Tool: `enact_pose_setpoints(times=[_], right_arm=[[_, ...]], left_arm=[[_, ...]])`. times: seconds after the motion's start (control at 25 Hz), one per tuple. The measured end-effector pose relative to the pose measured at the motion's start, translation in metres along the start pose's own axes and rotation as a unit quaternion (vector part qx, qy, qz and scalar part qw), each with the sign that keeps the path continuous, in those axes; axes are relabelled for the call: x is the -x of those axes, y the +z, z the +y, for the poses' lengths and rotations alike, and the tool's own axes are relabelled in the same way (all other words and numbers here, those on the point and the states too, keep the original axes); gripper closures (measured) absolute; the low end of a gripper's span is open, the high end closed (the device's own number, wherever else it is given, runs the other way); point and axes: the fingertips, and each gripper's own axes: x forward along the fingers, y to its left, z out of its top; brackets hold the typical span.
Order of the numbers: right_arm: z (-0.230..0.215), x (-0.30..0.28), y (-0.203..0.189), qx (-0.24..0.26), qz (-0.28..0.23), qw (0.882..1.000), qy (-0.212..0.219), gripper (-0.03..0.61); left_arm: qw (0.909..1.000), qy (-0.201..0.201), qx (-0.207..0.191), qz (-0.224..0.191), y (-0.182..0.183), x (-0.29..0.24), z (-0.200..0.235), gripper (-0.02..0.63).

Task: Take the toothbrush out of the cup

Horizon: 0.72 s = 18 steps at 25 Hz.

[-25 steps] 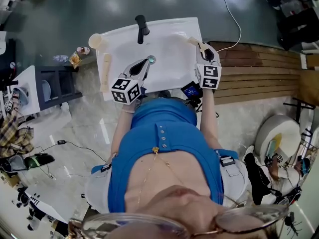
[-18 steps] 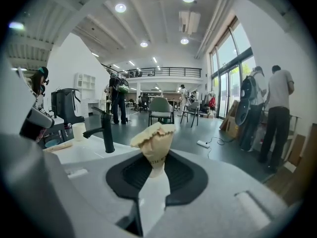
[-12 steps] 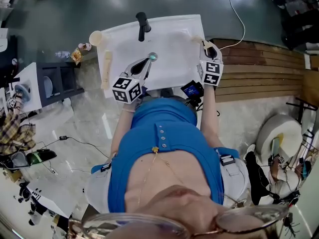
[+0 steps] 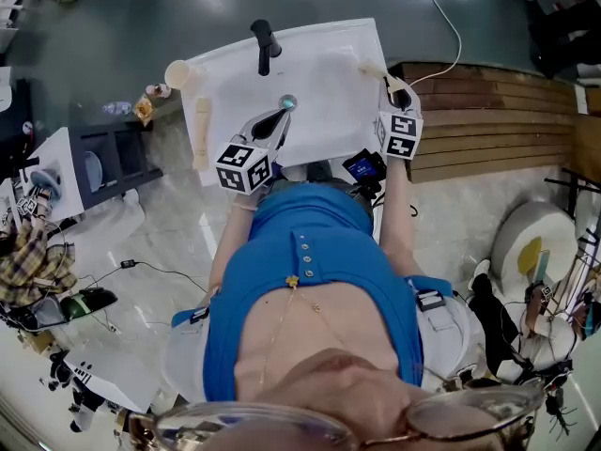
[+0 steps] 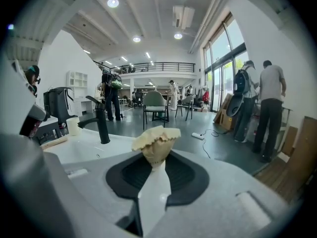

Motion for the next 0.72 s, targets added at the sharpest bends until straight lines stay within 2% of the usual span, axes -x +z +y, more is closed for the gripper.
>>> enact_pose_setpoints(times=[0.72], right_arm=[[0.001, 0.013, -0.053, -0.010, 0.093, 0.995, -0.019, 0.499]], left_arm=[[0.9969, -0.061, -0.020, 0.046, -0.007, -0.015, 0.001, 0.612]])
